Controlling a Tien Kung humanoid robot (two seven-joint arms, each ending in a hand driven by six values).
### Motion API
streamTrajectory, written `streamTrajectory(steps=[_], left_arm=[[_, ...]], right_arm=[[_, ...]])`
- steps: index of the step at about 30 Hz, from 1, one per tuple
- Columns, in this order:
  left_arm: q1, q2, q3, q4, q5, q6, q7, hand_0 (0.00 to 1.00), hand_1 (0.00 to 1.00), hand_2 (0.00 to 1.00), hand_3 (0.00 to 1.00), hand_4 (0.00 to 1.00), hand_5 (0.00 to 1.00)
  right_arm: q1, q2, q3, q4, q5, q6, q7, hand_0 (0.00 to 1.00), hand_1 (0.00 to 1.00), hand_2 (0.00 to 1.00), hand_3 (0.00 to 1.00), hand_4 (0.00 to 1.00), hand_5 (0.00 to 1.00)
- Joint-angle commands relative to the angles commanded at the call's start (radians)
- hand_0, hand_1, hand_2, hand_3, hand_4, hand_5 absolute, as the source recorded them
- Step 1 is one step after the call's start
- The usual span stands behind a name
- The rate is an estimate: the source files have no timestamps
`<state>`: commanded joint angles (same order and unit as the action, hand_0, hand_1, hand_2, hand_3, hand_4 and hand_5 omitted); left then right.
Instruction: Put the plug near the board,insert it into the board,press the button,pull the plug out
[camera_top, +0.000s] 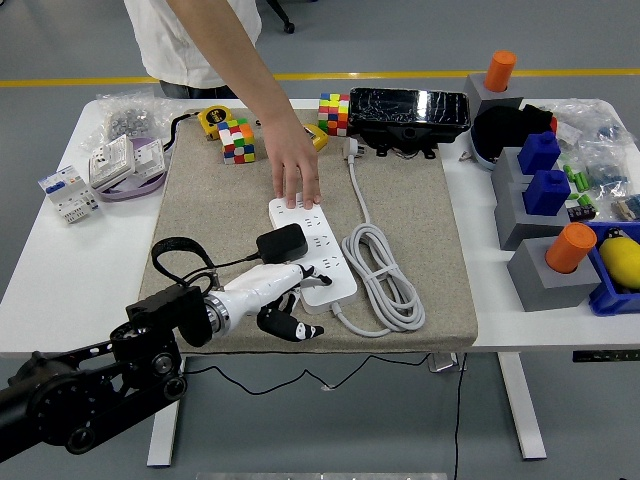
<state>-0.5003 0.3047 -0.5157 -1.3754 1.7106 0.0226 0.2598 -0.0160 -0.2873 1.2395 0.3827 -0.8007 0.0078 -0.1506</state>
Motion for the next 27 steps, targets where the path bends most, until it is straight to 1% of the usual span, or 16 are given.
streamTrajectory(steps=[9, 12, 15, 16, 18, 21, 22, 23, 26, 27], left_arm=[[0.001, -0.004, 0.005, 0.014, 0.004, -0.004, 0.007, 0.113, 0.060, 0.144, 0.778, 0.822, 0.286], [0.004, -0.004, -0.002, 0.008, 0.000, 0.000, -0.002, 0.113, 0.059, 0.144, 0.764, 0.819, 0.286], [0.011, -0.003, -0.020, -0.010, -0.051, 0.040, -0.066, 0.113, 0.059, 0.144, 0.764, 0.819, 0.286], [0.013, -0.002, -0.027, -0.019, -0.092, 0.065, -0.104, 0.143, 0.078, 0.192, 0.659, 0.817, 0.284], [0.014, -0.002, -0.035, -0.027, -0.157, 0.111, -0.172, 0.143, 0.078, 0.192, 0.659, 0.817, 0.284], [0.018, -0.006, -0.039, -0.019, -0.233, 0.182, -0.271, 0.143, 0.078, 0.192, 0.659, 0.817, 0.284], [0.019, -0.007, -0.038, -0.015, -0.269, 0.205, -0.303, 0.209, 0.137, 0.258, 0.577, 0.805, 0.267], [0.020, -0.007, -0.037, -0.010, -0.305, 0.228, -0.322, 0.209, 0.137, 0.258, 0.577, 0.805, 0.267], [0.026, -0.009, -0.037, -0.001, -0.424, 0.265, -0.346, 0.209, 0.137, 0.258, 0.577, 0.805, 0.267], [0.029, -0.010, -0.040, 0.001, -0.468, 0.284, -0.360, 0.209, 0.137, 0.258, 0.577, 0.805, 0.267]], right_arm=[[-0.002, 0.001, 0.000, 0.000, 0.000, 0.000, 0.000, 0.576, 0.635, 0.623, 0.550, 0.890, 0.420], [-0.003, 0.002, 0.004, 0.000, -0.001, 0.000, 0.000, 0.575, 0.635, 0.623, 0.551, 0.890, 0.419], [-0.005, 0.003, 0.007, -0.001, -0.002, -0.001, 0.000, 0.575, 0.635, 0.623, 0.551, 0.890, 0.419], [-0.006, 0.004, 0.007, -0.002, -0.002, 0.000, -0.001, 0.575, 0.635, 0.623, 0.550, 0.889, 0.419], [-0.006, 0.005, 0.008, -0.002, -0.002, 0.000, 0.000, 0.575, 0.635, 0.623, 0.550, 0.889, 0.419], [-0.006, 0.006, 0.007, -0.001, -0.003, 0.000, 0.000, 0.575, 0.635, 0.623, 0.550, 0.889, 0.419], [-0.006, 0.007, 0.007, -0.001, -0.002, 0.000, 0.000, 0.576, 0.635, 0.623, 0.551, 0.889, 0.419], [-0.006, 0.008, 0.008, -0.001, -0.002, 0.000, 0.000, 0.576, 0.635, 0.623, 0.551, 0.889, 0.419], [-0.006, 0.009, 0.009, 0.000, -0.003, 0.000, 0.001, 0.576, 0.635, 0.623, 0.551, 0.889, 0.419], [-0.007, 0.009, 0.009, 0.000, -0.003, 0.000, 0.001, 0.576, 0.635, 0.623, 0.551, 0.889, 0.419]])
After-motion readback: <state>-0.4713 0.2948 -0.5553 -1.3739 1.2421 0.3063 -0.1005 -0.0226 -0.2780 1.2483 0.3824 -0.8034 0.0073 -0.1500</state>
